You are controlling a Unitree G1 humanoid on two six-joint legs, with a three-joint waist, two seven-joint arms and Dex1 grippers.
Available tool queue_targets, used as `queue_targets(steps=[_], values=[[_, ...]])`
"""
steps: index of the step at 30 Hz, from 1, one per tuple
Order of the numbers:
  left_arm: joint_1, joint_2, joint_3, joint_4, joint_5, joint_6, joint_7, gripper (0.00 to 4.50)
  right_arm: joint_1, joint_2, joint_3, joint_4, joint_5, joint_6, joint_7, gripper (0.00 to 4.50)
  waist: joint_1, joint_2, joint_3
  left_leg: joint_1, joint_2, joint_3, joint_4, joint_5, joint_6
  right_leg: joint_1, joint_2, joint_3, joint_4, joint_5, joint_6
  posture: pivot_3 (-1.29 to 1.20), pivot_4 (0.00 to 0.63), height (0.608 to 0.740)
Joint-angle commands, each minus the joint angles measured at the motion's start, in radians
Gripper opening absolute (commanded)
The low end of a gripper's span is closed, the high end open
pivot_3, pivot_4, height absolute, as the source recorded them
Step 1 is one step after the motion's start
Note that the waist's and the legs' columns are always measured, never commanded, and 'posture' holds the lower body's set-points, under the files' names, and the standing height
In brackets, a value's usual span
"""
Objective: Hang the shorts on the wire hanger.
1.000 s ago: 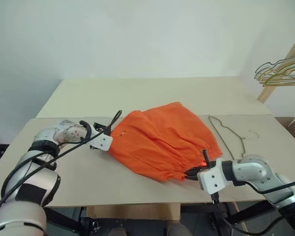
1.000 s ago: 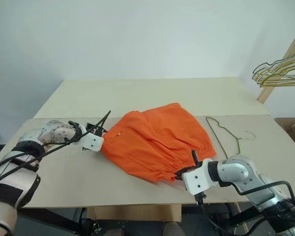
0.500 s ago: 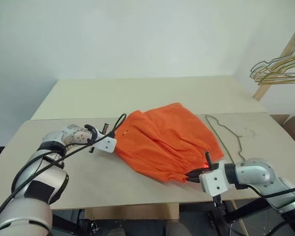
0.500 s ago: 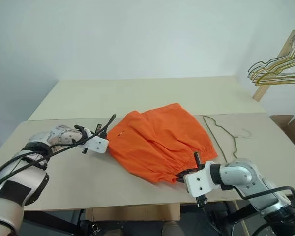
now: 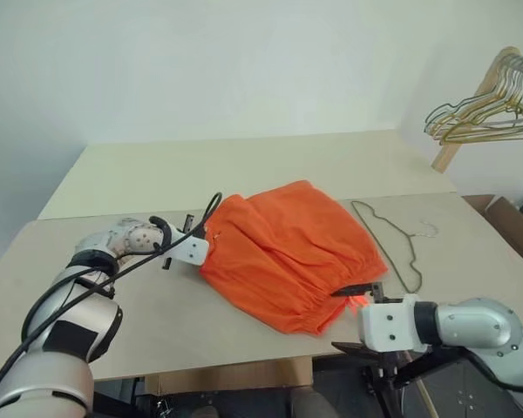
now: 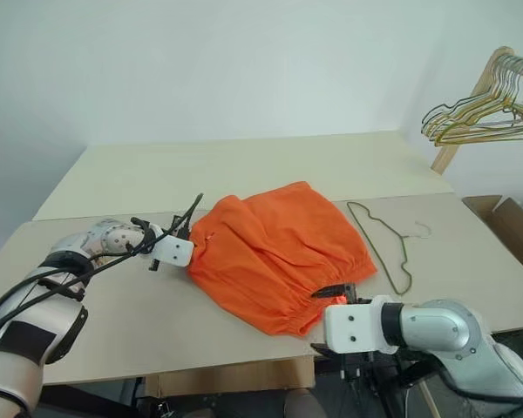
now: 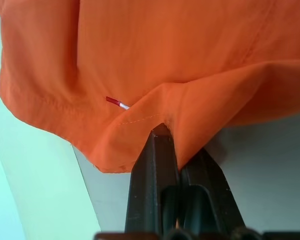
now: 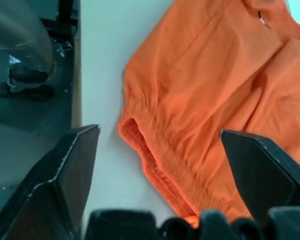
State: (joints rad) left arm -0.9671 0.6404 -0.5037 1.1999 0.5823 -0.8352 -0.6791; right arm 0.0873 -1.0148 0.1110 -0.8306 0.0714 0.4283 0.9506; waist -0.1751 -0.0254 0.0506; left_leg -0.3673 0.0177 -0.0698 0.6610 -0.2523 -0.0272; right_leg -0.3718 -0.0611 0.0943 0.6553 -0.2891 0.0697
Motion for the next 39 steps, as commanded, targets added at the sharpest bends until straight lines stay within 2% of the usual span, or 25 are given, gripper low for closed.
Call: queue_targets(steps=[1,5,10,13,16,19,30,31,35,39], values=[[0.003,0.017,0.033,-0.038,-0.046,-0.018,-0.030,0.00,-0.065,0.038,0.094,-0.111,-0.024,0.254,-0.068,4.47,-0.005,-0.002,0.003,0.000,0.000,0.000,0.000,0.000,0.000,0.000,0.000,0.000,0.000,0.000,0.000,-0.23,0.074,0.740],[0.015,0.027,0.044,-0.058,-0.067,-0.020,-0.058,0.00,-0.188,0.097,0.254,-0.100,-0.104,0.482,-0.157,4.47,-0.011,-0.003,0.013,-0.001,0.000,0.000,0.000,0.000,0.000,-0.001,0.000,0.000,0.000,0.000,0.000,-0.23,0.094,0.740],[0.031,0.042,0.061,-0.087,-0.094,-0.019,-0.092,0.00,-0.305,0.142,0.420,-0.071,-0.154,0.612,-0.206,4.47,-0.010,-0.001,0.032,-0.004,0.000,-0.001,0.000,0.000,0.000,-0.007,0.000,0.000,0.002,0.003,-0.005,-0.23,0.118,0.740],[0.042,0.052,0.074,-0.107,-0.112,-0.013,-0.109,0.00,-0.363,0.170,0.521,-0.037,-0.199,0.667,-0.249,4.47,-0.010,0.000,0.037,-0.014,-0.001,-0.003,0.002,0.000,0.000,-0.016,0.000,0.000,0.006,0.004,-0.007,-0.22,0.131,0.740],[0.053,0.062,0.082,-0.125,-0.126,-0.010,-0.126,0.00,-0.407,0.195,0.585,-0.005,-0.239,0.700,-0.288,4.47,-0.011,0.001,0.046,-0.014,-0.001,-0.004,0.003,0.000,0.000,-0.017,0.000,0.000,0.007,0.004,-0.007,-0.22,0.136,0.740],[0.061,0.070,0.087,-0.138,-0.137,-0.005,-0.140,0.00,-0.440,0.195,0.616,0.020,-0.265,0.709,-0.305,3.92,-0.017,0.002,0.052,-0.013,-0.001,-0.004,0.003,0.000,0.001,-0.016,0.001,0.000,0.008,0.004,-0.007,-0.22,0.138,0.740],[0.103,0.104,0.119,-0.192,-0.175,0.027,-0.178,0.00,-0.410,0.095,0.565,0.009,-0.293,0.642,-0.309,0.17,-0.026,0.003,0.056,-0.014,-0.001,-0.006,0.003,0.000,0.000,-0.017,0.000,-0.001,0.007,0.004,-0.007,-0.23,0.130,0.740],[0.112,0.111,0.123,-0.203,-0.184,0.032,-0.189,0.00,-0.400,0.078,0.552,0.010,-0.296,0.618,-0.310,0.01,-0.027,0.003,0.057,-0.014,-0.001,-0.006,0.003,0.000,0.000,-0.017,0.000,-0.001,0.007,0.004,-0.007,-0.23,0.130,0.740],[0.142,0.134,0.141,-0.246,-0.206,0.062,-0.210,0.00,-0.341,0.018,0.467,0.026,-0.293,0.452,-0.308,0.01,-0.032,0.004,0.058,-0.015,-0.001,-0.006,0.003,0.000,0.000,-0.017,0.000,-0.001,0.007,0.004,-0.006,-0.23,0.126,0.740],[0.156,0.096,0.193,-0.285,-0.303,0.185,-0.270,0.00,-0.299,0.005,0.363,0.046,-0.250,0.326,-0.271,0.01,-0.033,0.004,0.058,-0.015,-0.001,-0.006,0.003,0.000,0.000,-0.017,0.000,-0.001,0.007,0.003,-0.006,-0.23,0.112,0.740]])
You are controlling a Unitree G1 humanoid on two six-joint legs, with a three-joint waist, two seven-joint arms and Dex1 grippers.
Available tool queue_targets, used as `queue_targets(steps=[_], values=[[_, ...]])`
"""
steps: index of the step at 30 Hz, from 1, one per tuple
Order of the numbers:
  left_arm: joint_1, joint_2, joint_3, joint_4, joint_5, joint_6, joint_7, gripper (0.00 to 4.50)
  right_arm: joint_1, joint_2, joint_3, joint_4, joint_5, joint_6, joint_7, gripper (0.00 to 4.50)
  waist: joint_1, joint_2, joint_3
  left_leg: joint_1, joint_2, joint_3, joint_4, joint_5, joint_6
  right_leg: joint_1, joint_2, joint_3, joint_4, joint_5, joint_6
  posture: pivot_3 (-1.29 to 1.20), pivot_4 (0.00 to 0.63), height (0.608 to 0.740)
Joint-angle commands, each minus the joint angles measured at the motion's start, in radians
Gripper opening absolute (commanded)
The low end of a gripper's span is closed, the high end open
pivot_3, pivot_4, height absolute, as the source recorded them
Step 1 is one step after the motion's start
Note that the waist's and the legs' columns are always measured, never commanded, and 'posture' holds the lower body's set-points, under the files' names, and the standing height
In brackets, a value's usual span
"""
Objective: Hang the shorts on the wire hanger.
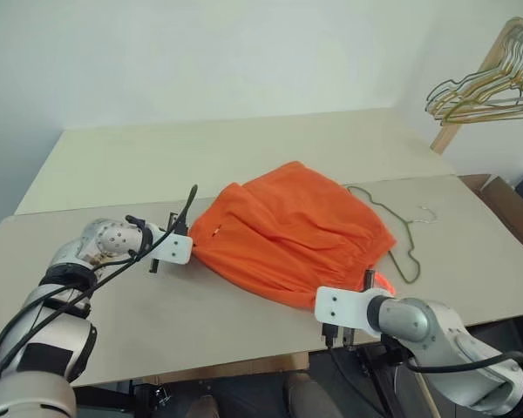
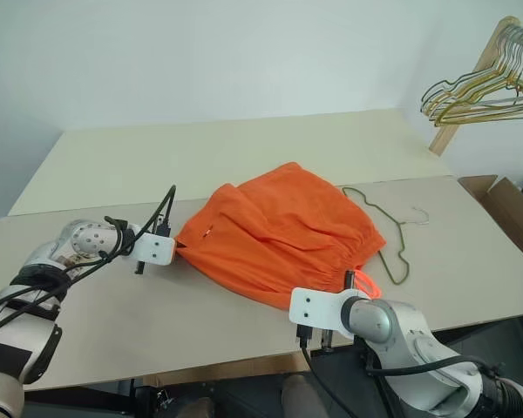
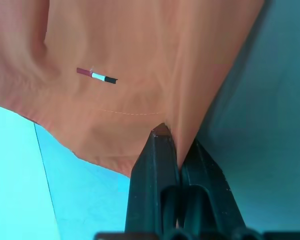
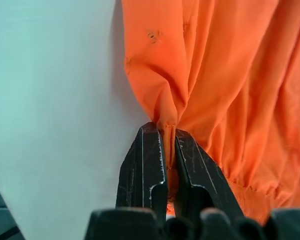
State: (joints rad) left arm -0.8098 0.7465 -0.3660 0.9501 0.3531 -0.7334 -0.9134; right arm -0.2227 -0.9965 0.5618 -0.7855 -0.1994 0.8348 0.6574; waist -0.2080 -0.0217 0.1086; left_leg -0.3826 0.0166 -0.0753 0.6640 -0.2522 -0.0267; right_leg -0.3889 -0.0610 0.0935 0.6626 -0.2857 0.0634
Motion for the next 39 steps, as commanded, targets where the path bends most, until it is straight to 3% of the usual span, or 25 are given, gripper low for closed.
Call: queue_targets(steps=[1,7,13,16,26,34,39], values=[[-0.005,-0.024,0.066,-0.045,-0.096,0.117,-0.054,0.00,0.020,-0.012,-0.106,0.008,0.025,-0.119,0.029,0.01,0.000,0.000,0.000,0.000,0.000,0.000,0.000,0.000,0.000,0.000,0.000,0.000,0.000,0.000,0.000,-0.23,0.112,0.740],[-0.017,-0.011,0.058,-0.079,-0.112,0.134,-0.148,0.00,0.096,-0.021,-0.203,0.022,0.062,-0.332,0.083,0.01,-0.004,0.000,0.000,-0.001,0.000,0.000,0.000,0.000,0.000,0.000,0.000,0.000,0.000,0.000,0.000,-0.25,0.095,0.740],[0.081,0.141,0.048,-0.247,-0.225,0.076,-0.457,0.00,0.174,-0.082,-0.304,0.127,0.002,-0.662,0.074,0.01,-0.031,0.000,0.000,0.000,0.000,0.000,0.000,0.000,0.000,0.000,0.000,0.000,0.000,0.000,0.000,-0.26,0.088,0.740],[0.166,0.220,0.076,-0.391,-0.294,0.119,-0.526,0.00,0.184,-0.083,-0.324,0.204,-0.052,-0.788,0.046,0.01,-0.041,0.000,0.000,0.001,0.001,0.001,0.000,0.000,0.000,0.000,0.000,0.001,0.001,0.000,0.000,-0.25,0.086,0.740],[0.632,0.453,0.296,-0.965,-0.478,0.431,-0.468,0.00,0.126,-0.013,-0.328,0.392,-0.159,-1.046,-0.005,0.01,-0.043,0.001,0.001,0.002,0.002,0.001,-0.001,0.000,0.000,0.000,0.001,0.002,0.001,0.000,-0.001,-0.20,0.094,0.740],[0.861,0.479,0.436,-1.161,-0.523,0.554,-0.429,0.00,0.188,-0.040,-0.379,0.401,-0.042,-1.177,0.074,0.01,0.005,0.002,0.001,0.003,0.002,0.003,-0.002,0.000,0.000,0.001,0.001,0.002,0.001,-0.001,-0.003,-0.17,0.096,0.740],[0.980,0.499,0.491,-1.219,-0.596,0.561,-0.502,0.00,0.277,-0.132,-0.428,0.386,0.087,-1.262,0.190,0.01,0.021,0.002,0.002,0.004,0.002,0.004,-0.002,0.000,0.000,0.002,0.000,0.003,0.000,-0.001,-0.003,-0.17,0.096,0.740]])
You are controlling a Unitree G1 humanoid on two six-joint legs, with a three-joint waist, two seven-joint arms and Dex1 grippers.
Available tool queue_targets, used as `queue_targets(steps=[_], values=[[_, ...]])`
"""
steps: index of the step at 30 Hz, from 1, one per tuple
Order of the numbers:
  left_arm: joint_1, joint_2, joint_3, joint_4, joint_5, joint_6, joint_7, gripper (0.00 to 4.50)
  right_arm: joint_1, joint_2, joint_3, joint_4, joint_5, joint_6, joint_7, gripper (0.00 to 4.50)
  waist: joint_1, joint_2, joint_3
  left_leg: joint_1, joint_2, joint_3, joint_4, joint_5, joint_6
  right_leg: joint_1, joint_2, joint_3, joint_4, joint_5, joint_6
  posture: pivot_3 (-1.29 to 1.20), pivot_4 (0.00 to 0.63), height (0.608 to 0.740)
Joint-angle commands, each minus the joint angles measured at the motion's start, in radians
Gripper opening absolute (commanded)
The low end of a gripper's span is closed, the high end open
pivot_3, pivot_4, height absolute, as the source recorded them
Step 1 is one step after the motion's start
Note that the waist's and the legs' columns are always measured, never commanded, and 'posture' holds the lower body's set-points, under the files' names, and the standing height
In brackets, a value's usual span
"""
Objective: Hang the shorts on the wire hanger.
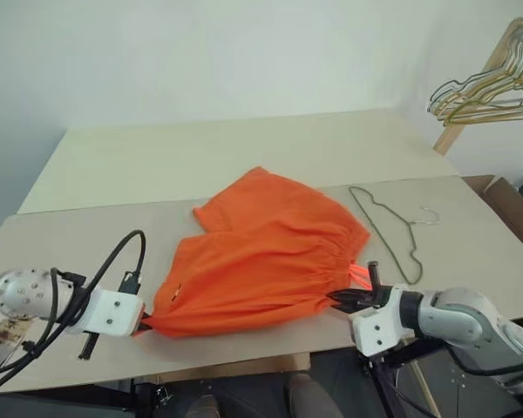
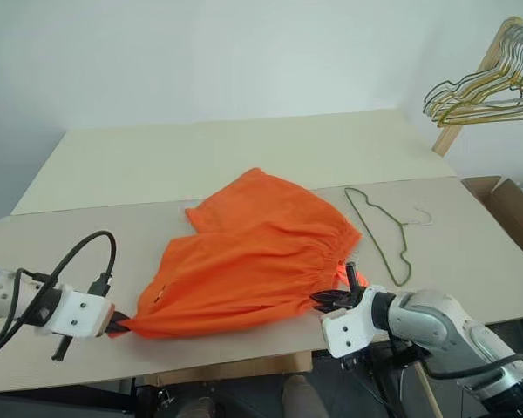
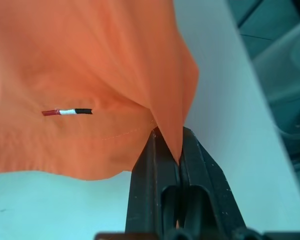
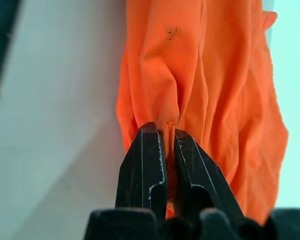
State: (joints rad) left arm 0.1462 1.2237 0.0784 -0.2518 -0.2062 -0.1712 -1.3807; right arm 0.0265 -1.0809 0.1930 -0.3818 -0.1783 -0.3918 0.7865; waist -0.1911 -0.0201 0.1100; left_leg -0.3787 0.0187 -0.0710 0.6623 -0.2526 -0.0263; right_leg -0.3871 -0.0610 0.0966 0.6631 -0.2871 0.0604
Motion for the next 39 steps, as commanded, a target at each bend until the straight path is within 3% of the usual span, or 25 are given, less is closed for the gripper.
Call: queue_targets(steps=[1,4,6,9,13,16,19,21,24,29,32,34,37,39], values=[[0.035,0.022,0.046,-0.016,-0.038,-0.009,-0.045,0.00,0.047,-0.062,-0.069,-0.025,0.092,-0.037,0.082,0.01,0.009,0.000,0.000,0.001,0.000,0.000,0.000,0.000,0.000,0.001,0.000,0.000,0.000,0.000,0.000,-0.17,0.095,0.740],[0.015,0.002,0.019,0.009,-0.009,-0.034,-0.029,0.00,0.061,-0.064,-0.083,-0.030,0.138,-0.020,0.109,0.01,0.014,0.000,0.000,0.004,0.000,0.001,0.000,0.000,0.000,0.003,0.000,0.000,0.000,0.000,-0.001,-0.17,0.086,0.740],[-0.086,-0.055,-0.032,0.071,0.043,-0.061,0.022,0.00,-0.009,-0.012,-0.083,-0.002,0.110,0.050,0.076,0.01,0.015,0.000,-0.001,0.004,0.000,0.002,0.000,0.000,0.000,0.003,0.000,0.001,0.000,0.000,-0.001,-0.17,0.076,0.740],[-0.305,-0.158,-0.082,0.207,0.096,-0.063,0.104,0.00,-0.188,0.103,-0.081,0.069,0.081,0.208,0.005,0.01,0.016,-0.002,-0.004,0.010,0.000,0.002,0.000,0.000,0.000,0.009,0.000,0.001,0.000,0.000,-0.001,-0.17,0.050,0.740],[-0.796,-0.337,-0.176,0.569,0.272,-0.093,0.280,0.00,-0.543,0.273,-0.050,0.336,-0.053,0.370,-0.123,0.01,0.017,-0.005,-0.009,0.011,-0.002,-0.002,0.001,0.001,-0.002,0.013,0.000,-0.003,-0.001,0.000,-0.002,-0.16,0.006,0.740],[-1.254,-0.483,-0.282,1.029,0.503,-0.130,0.629,0.00,-0.873,0.379,0.013,0.726,-0.217,0.364,-0.330,0.01,0.014,-0.012,-0.020,0.008,-0.004,-0.006,0.002,0.002,-0.004,0.012,-0.002,-0.007,-0.004,0.002,-0.002,-0.15,0.000,0.740],[-1.643,-0.602,-0.381,1.415,0.688,-0.075,1.099,0.00,-1.235,0.518,0.008,1.172,-0.263,0.346,-0.632,0.01,-0.009,-0.015,-0.022,-0.009,-0.009,-0.007,0.004,0.006,-0.010,-0.007,-0.009,-0.007,-0.001,0.002,-0.002,-0.14,0.000,0.740],[-1.816,-0.642,-0.400,1.535,0.744,-0.006,1.382,0.00,-1.428,0.563,-0.011,1.387,-0.270,0.295,-0.844,0.01,-0.032,-0.015,-0.023,-0.018,-0.016,-0.007,-0.001,0.016,-0.024,-0.020,-0.018,-0.005,0.008,0.001,0.002,-0.14,0.000,0.740],[-1.954,-0.650,-0.403,1.593,0.779,-0.004,1.591,0.00,-1.572,0.569,-0.018,1.537,-0.273,0.163,-1.055,0.01,-0.060,-0.013,-0.024,-0.035,-0.025,-0.006,-0.003,0.016,-0.024,-0.046,-0.030,-0.004,0.022,-0.002,0.007,-0.14,0.000,0.740],[-1.998,-0.636,-0.384,1.598,0.766,-0.116,1.612,0.00,-1.566,0.521,0.027,1.576,-0.312,-0.063,-1.151,0.01,-0.076,-0.013,-0.024,-0.037,-0.037,-0.004,-0.004,0.016,-0.021,-0.049,-0.043,-0.003,0.022,-0.005,0.013,-0.13,0.000,0.740],[-1.911,-0.616,-0.409,1.576,0.771,-0.249,1.513,0.00,-1.462,0.481,0.051,1.589,-0.324,-0.170,-1.092,0.01,-0.073,-0.013,-0.026,-0.036,-0.042,-0.004,-0.004,0.019,-0.016,-0.043,-0.046,-0.005,0.021,-0.004,0.016,-0.12,0.000,0.740],[-1.843,-0.601,-0.408,1.552,0.755,-0.340,1.432,0.00,-1.391,0.461,0.056,1.590,-0.317,-0.223,-1.035,0.01,-0.070,-0.012,-0.028,-0.025,-0.042,-0.003,-0.004,0.016,-0.009,-0.032,-0.046,-0.009,0.017,-0.004,0.016,-0.11,0.000,0.740],[-1.562,-0.552,-0.370,1.394,0.591,-0.545,1.086,0.00,-1.180,0.389,0.122,1.537,-0.334,-0.413,-0.862,0.01,-0.070,-0.010,-0.031,-0.024,-0.043,-0.004,-0.003,0.017,-0.003,-0.029,-0.047,-0.010,0.017,-0.005,0.016,-0.11,0.000,0.740],[-1.345,-0.507,-0.352,1.193,0.442,-0.550,0.869,0.00,-1.068,0.351,0.151,1.484,-0.316,-0.523,-0.741,0.01,-0.072,-0.004,-0.041,-0.018,-0.043,-0.005,-0.005,0.017,-0.002,-0.020,-0.047,-0.012,0.018,-0.004,0.016,-0.11,0.005,0.740]])
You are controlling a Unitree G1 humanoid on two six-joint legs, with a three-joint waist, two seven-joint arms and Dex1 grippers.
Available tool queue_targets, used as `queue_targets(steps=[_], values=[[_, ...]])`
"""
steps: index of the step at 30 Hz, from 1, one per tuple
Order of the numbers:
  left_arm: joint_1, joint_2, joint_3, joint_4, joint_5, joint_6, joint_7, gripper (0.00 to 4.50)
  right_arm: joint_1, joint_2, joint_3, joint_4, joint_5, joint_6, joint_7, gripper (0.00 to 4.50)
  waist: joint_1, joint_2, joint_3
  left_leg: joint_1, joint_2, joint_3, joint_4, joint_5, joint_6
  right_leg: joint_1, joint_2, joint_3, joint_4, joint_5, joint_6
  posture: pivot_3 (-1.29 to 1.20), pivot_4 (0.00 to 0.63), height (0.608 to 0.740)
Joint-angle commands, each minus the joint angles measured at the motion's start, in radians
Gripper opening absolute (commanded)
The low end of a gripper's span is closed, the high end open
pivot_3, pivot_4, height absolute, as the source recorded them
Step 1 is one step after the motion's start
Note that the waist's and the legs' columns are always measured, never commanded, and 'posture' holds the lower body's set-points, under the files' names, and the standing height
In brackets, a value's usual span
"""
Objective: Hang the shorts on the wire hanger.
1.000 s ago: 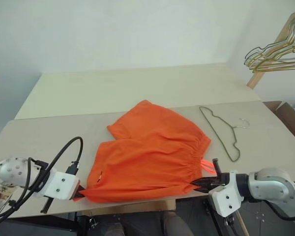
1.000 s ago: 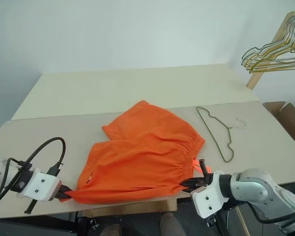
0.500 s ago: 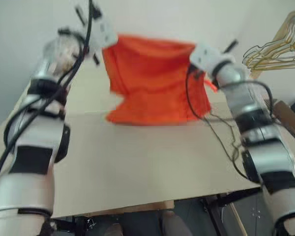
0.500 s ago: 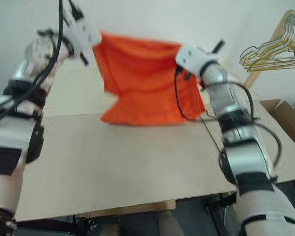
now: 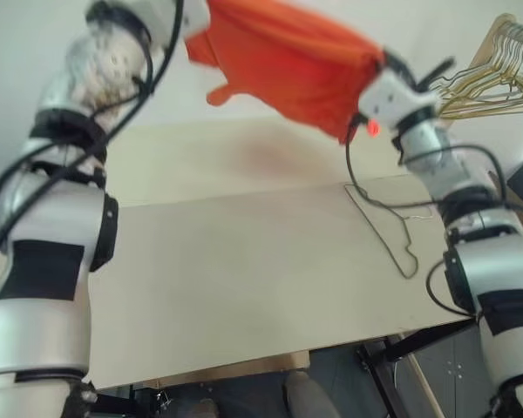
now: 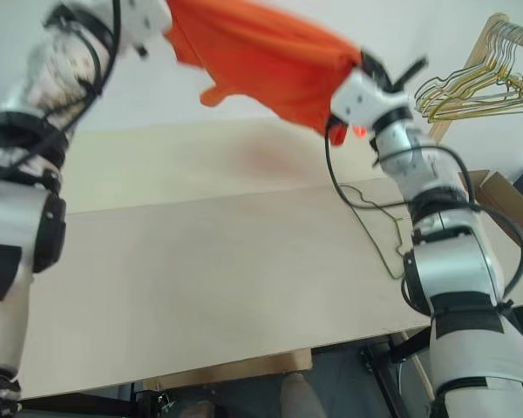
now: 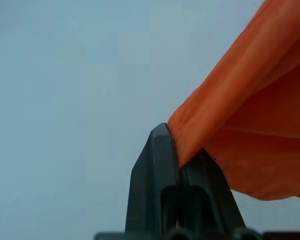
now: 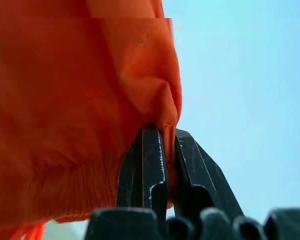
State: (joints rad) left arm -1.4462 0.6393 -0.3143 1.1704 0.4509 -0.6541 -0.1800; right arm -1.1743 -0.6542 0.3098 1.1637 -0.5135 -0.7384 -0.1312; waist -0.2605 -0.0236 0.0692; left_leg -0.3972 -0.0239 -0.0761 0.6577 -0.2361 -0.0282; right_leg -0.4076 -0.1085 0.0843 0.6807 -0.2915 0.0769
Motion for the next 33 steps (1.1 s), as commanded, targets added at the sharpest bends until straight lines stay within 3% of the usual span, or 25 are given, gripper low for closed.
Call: queue_targets(steps=[1,4,7,15,22,25,28,33], values=[[0.397,0.121,0.047,-0.397,-0.313,-0.014,-0.441,0.00,0.192,-0.090,0.048,-0.095,0.038,-0.230,0.239,0.01,-0.012,0.001,0.000,0.005,-0.001,0.000,0.001,-0.002,0.003,0.004,0.000,0.000,-0.003,-0.001,0.002,-0.11,0.010,0.740],[0.716,0.229,0.079,-0.776,-0.467,0.155,-0.626,0.00,0.312,-0.110,0.065,-0.182,0.088,-0.311,0.374,0.01,-0.051,0.000,0.000,0.004,0.002,-0.004,0.002,-0.002,0.003,0.003,0.002,0.004,0.001,-0.001,0.001,-0.11,0.026,0.740],[0.971,0.336,0.115,-1.024,-0.530,0.268,-0.726,0.00,0.417,-0.112,0.080,-0.275,0.139,-0.333,0.503,0.01,-0.069,-0.001,0.000,0.002,0.002,-0.005,0.005,-0.002,0.003,0.003,0.002,0.006,0.001,0.000,0.001,-0.11,0.036,0.740],[1.191,0.561,0.162,-1.212,-0.600,0.360,-1.015,0.00,0.565,-0.128,0.064,-0.472,0.109,-0.288,0.607,0.01,-0.014,0.002,0.003,0.053,0.007,-0.004,0.000,-0.016,0.024,0.058,0.010,0.004,-0.020,-0.002,0.000,-0.12,0.052,0.740],[1.437,0.745,0.250,-1.329,-0.631,0.337,-1.177,0.00,0.598,-0.106,0.072,-0.545,-0.015,-0.233,0.564,0.01,0.012,0.002,0.004,0.049,0.012,-0.004,0.001,-0.018,0.024,0.052,0.015,0.007,-0.019,-0.002,-0.001,-0.12,0.060,0.740],[1.602,0.761,0.370,-1.445,-0.666,0.403,-1.167,0.00,0.580,-0.085,0.083,-0.543,-0.066,-0.228,0.524,0.01,0.021,0.002,0.005,0.050,0.014,-0.002,0.001,-0.020,0.024,0.053,0.016,0.010,-0.019,-0.002,-0.002,-0.11,0.065,0.740],[1.772,0.715,0.510,-1.611,-0.678,0.510,-1.150,0.00,0.559,-0.071,0.096,-0.521,-0.095,-0.242,0.498,0.01,0.035,0.001,0.009,0.051,0.015,0.000,0.001,-0.020,0.024,0.053,0.017,0.010,-0.019,-0.002,-0.002,-0.08,0.074,0.740],[1.873,0.647,0.583,-1.777,-0.652,0.644,-1.107,0.00,0.571,-0.106,0.102,-0.520,-0.094,-0.303,0.491,0.01,0.072,0.001,0.014,0.051,0.017,0.001,0.001,-0.021,0.024,0.053,0.019,0.010,-0.020,-0.002,-0.004,-0.07,0.081,0.740]])
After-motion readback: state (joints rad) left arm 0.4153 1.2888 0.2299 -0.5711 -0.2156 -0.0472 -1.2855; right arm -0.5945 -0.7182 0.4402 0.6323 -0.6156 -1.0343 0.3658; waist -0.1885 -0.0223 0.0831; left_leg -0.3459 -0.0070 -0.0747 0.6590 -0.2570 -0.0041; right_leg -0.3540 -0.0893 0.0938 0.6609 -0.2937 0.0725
